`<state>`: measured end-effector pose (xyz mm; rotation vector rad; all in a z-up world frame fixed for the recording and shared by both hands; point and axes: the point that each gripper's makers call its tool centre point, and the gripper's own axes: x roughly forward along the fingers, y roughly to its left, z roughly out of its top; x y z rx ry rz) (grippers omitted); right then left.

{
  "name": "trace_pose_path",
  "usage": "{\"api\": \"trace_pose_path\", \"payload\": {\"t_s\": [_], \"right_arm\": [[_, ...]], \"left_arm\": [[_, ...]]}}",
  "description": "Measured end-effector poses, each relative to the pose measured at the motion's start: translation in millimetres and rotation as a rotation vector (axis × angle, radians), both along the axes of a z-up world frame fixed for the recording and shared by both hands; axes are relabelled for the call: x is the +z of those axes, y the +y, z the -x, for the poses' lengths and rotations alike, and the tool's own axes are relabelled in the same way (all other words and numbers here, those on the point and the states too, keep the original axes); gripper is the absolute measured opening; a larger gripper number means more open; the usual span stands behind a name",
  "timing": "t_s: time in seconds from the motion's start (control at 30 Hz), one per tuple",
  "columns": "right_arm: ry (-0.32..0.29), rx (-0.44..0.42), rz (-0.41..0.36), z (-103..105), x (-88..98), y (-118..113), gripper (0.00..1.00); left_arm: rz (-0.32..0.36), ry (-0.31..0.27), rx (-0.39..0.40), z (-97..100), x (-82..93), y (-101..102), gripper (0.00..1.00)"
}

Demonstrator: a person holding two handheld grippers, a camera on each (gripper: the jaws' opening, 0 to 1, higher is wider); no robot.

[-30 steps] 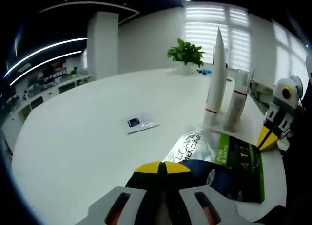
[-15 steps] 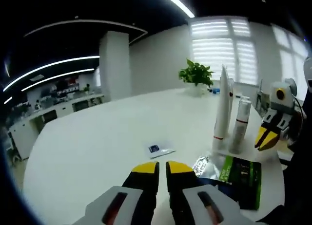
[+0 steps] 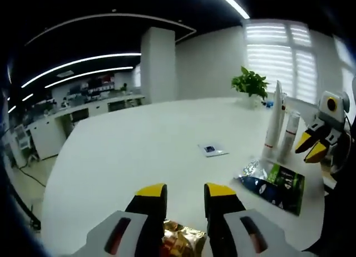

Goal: Arrange the skincare products in the storage area until every visible bottle or jar stands upright without overlapping.

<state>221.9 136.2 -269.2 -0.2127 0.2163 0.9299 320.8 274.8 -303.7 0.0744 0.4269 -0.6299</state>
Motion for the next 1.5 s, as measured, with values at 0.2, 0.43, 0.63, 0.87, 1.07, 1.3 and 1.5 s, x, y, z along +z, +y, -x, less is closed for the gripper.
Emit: {"api": "trace_pose_path", "payload": {"t_s": [0.2, 0.43, 0.63, 0.87, 1.07, 1.3, 1.5], "right_arm": [[0.033, 0.042, -0.008, -7.8, -3.6, 21.2, 0.22], [0.066, 0.093, -0.003, -16.6, -7.9, 42.5, 0.27], [0.098, 0.145, -0.001, -21.3, -15.1, 64.3, 0.28], [0.135, 0.171, 0.005, -32.2, -23.6, 85.6, 0.28], [0.14, 0.202, 0.019, -39.6, -26.8, 102.3, 0.32], [0.174, 0.232, 0.058, -47.7, -40.4, 121.5, 0.33], [0.202, 0.243, 0.094, -56.2, -46.3, 135.7, 0.32]], "left_arm": [[-0.005, 0.013, 0.057, 4.2, -5.0, 23.3, 0.35], [0.004, 0.023, 0.107, 10.5, -7.8, 44.5, 0.4], [0.001, 0.057, 0.138, 22.0, -19.9, 57.2, 0.4], [-0.016, 0.079, 0.139, 36.3, -29.0, 65.9, 0.3], [-0.023, 0.068, 0.122, 42.7, -32.9, 69.2, 0.25], [-0.014, 0.075, 0.101, 50.2, -34.9, 69.3, 0.16], [-0.001, 0.091, 0.084, 52.1, -38.7, 66.1, 0.14]]}}
